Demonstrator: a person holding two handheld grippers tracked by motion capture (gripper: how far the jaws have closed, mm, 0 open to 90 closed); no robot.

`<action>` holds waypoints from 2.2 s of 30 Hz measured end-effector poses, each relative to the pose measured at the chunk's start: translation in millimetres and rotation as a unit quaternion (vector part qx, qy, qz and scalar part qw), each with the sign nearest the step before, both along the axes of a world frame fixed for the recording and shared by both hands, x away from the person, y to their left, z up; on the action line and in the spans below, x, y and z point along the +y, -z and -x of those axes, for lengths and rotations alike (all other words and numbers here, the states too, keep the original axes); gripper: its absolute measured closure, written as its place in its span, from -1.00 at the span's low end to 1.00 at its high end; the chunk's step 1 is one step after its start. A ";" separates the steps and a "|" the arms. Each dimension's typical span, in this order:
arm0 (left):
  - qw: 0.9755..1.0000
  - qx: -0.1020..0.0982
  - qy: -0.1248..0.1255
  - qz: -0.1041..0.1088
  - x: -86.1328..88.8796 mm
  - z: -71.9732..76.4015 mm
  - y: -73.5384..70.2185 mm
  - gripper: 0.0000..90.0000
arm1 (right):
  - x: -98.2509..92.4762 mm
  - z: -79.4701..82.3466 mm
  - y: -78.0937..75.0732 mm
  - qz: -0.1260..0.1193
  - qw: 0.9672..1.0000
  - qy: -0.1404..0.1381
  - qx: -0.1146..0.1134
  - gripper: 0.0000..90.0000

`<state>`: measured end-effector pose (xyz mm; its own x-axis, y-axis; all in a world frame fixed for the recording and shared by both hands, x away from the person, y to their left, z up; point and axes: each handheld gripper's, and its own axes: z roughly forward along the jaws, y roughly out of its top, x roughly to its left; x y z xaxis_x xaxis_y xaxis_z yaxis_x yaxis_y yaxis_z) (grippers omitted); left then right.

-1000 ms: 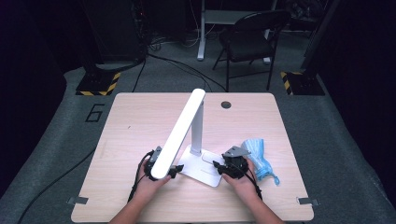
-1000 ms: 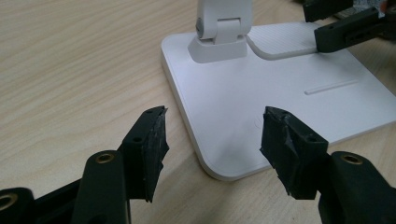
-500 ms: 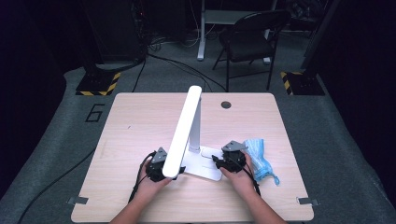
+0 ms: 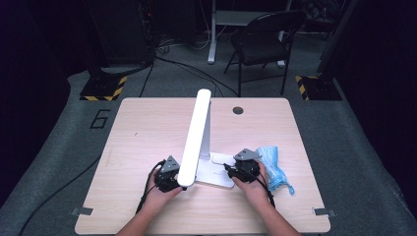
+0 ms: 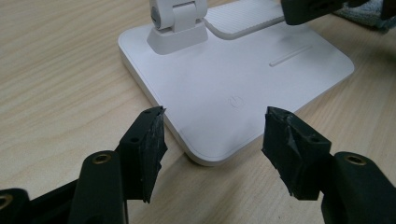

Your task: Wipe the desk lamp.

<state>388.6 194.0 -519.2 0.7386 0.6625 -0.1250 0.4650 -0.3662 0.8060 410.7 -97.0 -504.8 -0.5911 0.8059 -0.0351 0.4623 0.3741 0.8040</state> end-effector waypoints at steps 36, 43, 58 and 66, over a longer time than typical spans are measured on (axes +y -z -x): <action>0.999 -0.012 -0.020 -0.047 -7.6 -3.3 3.9 0.03 | 1.2 37.1 16.8 0.034 0.998 -0.031 0.031 -0.04; 0.998 -0.011 -0.032 -0.049 -6.5 -7.4 3.5 0.04 | 4.2 25.3 15.9 0.016 0.999 -0.019 0.045 -0.01; 0.997 -0.015 -0.062 -0.035 -7.2 -19.9 6.0 0.03 | 8.1 8.2 15.7 0.007 0.999 -0.012 0.035 0.00; 0.998 -0.009 -0.058 -0.033 -6.0 -21.3 6.1 0.02 | 8.4 6.4 15.9 0.003 0.999 -0.007 0.037 0.00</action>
<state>409.9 188.0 -525.3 0.6579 0.7502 -0.0654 0.4930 -0.3634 0.7905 404.4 -88.6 -520.7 -0.6035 0.7974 0.0049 0.5157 0.3856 0.7651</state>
